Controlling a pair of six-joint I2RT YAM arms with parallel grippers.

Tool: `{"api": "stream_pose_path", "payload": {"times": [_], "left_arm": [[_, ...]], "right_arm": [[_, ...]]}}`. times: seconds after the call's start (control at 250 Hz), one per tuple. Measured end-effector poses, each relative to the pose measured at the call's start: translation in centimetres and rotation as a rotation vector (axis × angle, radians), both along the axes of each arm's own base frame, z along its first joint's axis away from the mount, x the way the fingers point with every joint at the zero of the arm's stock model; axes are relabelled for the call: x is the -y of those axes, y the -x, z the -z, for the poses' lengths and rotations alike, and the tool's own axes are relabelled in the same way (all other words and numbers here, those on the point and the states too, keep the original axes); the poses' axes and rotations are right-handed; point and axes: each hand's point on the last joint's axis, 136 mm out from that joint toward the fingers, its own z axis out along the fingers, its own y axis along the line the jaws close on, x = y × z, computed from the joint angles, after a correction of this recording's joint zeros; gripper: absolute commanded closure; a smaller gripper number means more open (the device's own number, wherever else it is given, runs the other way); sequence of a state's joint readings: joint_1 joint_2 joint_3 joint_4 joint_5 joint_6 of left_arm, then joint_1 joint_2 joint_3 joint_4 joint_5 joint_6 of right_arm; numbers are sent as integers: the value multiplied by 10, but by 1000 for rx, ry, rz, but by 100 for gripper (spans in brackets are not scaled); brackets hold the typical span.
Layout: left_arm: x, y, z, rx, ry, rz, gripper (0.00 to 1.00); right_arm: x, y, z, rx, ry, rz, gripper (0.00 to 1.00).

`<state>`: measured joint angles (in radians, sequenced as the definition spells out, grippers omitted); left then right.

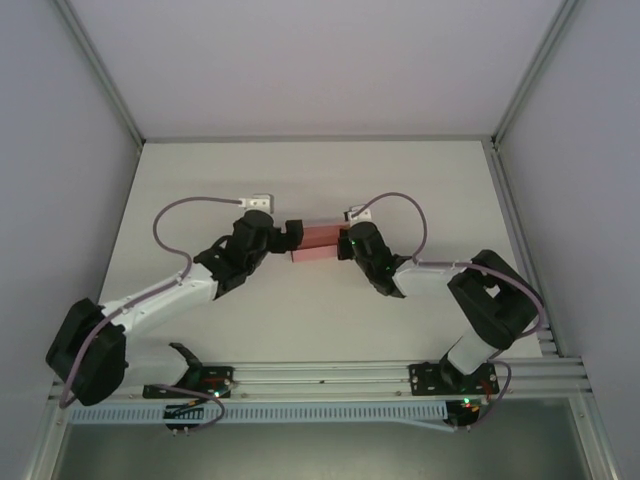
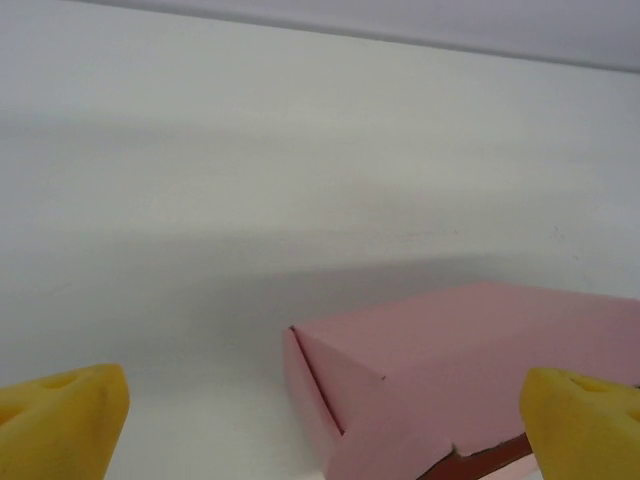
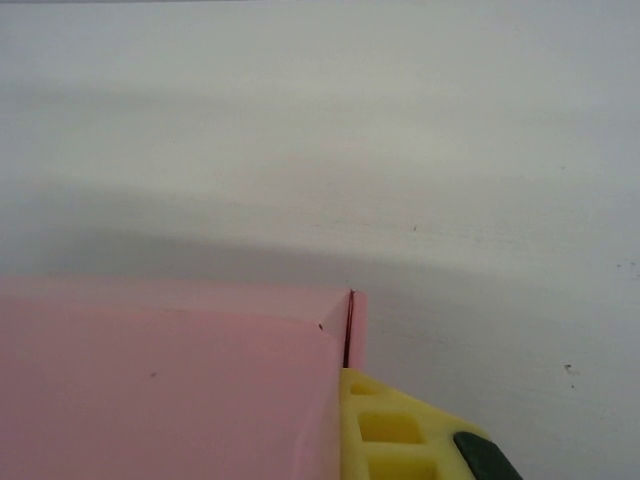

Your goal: Assemble paper box

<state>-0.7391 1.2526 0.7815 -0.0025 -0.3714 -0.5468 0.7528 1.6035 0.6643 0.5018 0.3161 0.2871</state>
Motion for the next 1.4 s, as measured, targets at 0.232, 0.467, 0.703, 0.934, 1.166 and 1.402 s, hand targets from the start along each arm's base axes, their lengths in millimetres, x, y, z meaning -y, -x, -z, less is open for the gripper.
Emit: {"api": "stream_pose_path", "payload": {"times": [0.232,0.467,0.703,0.934,1.166,1.402], "left_arm": [[-27,-16,-19,-119,140,-150,0],[-17,-26,37,-333,229,-106,0],[3,-21,60,-411,302,-46,7],[10,-1,95,-480,276,-19,12],[15,10,112,-499,275,8,24],[16,10,132,-526,252,10,35]], "right_arm": [[-2,5,0,15,42,-1,99],[-6,14,0,14,71,-9,93],[-2,25,15,-43,129,-27,85],[-1,39,27,-98,175,-46,81],[5,53,35,-156,196,-40,69],[27,71,26,-183,171,0,44]]}}
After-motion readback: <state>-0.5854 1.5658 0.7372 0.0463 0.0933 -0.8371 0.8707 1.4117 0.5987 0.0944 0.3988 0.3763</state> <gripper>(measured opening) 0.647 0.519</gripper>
